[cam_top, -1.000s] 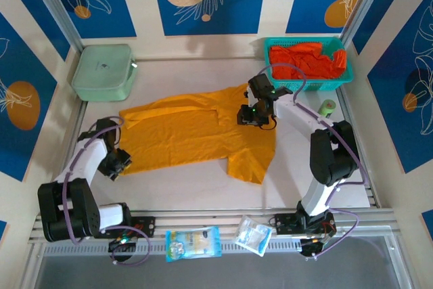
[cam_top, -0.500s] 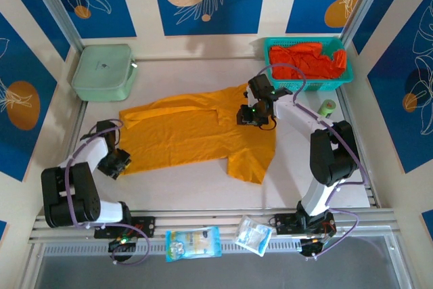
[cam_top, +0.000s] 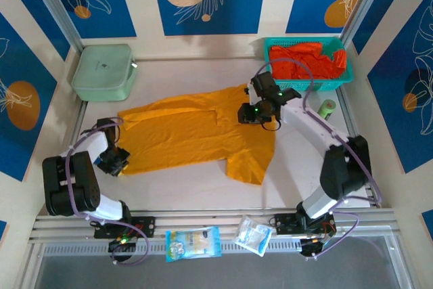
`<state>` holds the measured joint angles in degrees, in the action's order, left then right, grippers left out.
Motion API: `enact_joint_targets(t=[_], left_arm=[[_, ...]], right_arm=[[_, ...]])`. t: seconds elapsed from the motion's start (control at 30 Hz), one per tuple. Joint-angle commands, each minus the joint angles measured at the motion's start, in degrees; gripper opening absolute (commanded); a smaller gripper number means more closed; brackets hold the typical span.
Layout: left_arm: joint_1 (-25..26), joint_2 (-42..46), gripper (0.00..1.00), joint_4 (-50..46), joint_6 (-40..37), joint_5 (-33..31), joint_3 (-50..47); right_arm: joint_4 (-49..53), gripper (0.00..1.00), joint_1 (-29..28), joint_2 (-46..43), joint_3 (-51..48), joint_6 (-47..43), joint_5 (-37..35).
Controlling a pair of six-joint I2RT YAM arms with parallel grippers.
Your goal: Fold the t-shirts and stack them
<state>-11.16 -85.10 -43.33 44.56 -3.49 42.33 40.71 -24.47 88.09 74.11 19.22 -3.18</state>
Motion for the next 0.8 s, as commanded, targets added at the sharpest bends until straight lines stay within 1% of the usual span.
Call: enact_joint_targets(t=[0.0,0.07,0.13,0.17,0.2,0.27,0.3,0.37,0.4,0.53,0.63,0.7,0.77], left_arm=[[-0.4,-4.6,0.11,13.7,-2.5,4.1,-0.8],[-0.4,-4.7,0.01,14.4,-3.1,5.1,-0.2],[-0.4,-4.7,0.0,15.0,-3.6,5.9,0.0],[-0.4,-4.6,0.0,15.3,-3.8,6.4,0.0],[-0.4,-4.4,0.0,15.5,-4.0,6.8,0.1],[-0.4,-4.1,0.0,15.7,-4.7,8.0,0.3],[-0.4,-4.0,0.0,15.6,-5.1,8.4,0.4],[-0.4,-3.4,0.0,14.9,-5.9,9.0,0.9],[-0.4,-3.1,0.0,14.5,-6.4,9.3,1.1],[-0.4,-1.6,0.0,12.9,-8.1,9.3,1.6],[-0.4,-0.4,0.0,12.9,-9.1,9.8,1.2],[-0.4,0.5,0.0,13.2,-9.3,10.7,0.8],[-0.4,1.5,0.0,13.9,-9.0,12.1,0.0]], right_arm=[[-1.2,0.31,-0.8,-9.7,-0.5,-5.7,-3.1],[-4.1,0.31,-1.0,-16.4,-1.9,-8.0,-3.9],[-7.4,0.34,-0.4,-22.5,-3.5,-10.3,-0.6],[-9.0,0.38,0.0,-25.3,-4.2,-11.7,1.6],[-10.2,0.39,0.1,-27.2,-4.9,-14.3,3.1],[-12.7,0.4,-1.2,-30.8,-7.3,-21.7,1.9],[-12.5,0.43,-1.8,-32.0,-8.0,-25.8,1.8],[-9.6,0.47,-3.5,-33.4,-8.0,-32.8,-0.6],[-7.4,0.47,-4.1,-33.4,-7.5,-35.2,-1.4],[8.4,0.46,-8.4,-31.2,-5.8,-49.3,-4.2],[12.5,0.46,-15.8,-31.2,-12.4,-60.2,-11.8],[14.9,0.46,-18.9,-31.0,-17.5,-65.5,-13.3],[15.3,0.46,-20.2,-30.0,-22.0,-67.6,-14.2]])
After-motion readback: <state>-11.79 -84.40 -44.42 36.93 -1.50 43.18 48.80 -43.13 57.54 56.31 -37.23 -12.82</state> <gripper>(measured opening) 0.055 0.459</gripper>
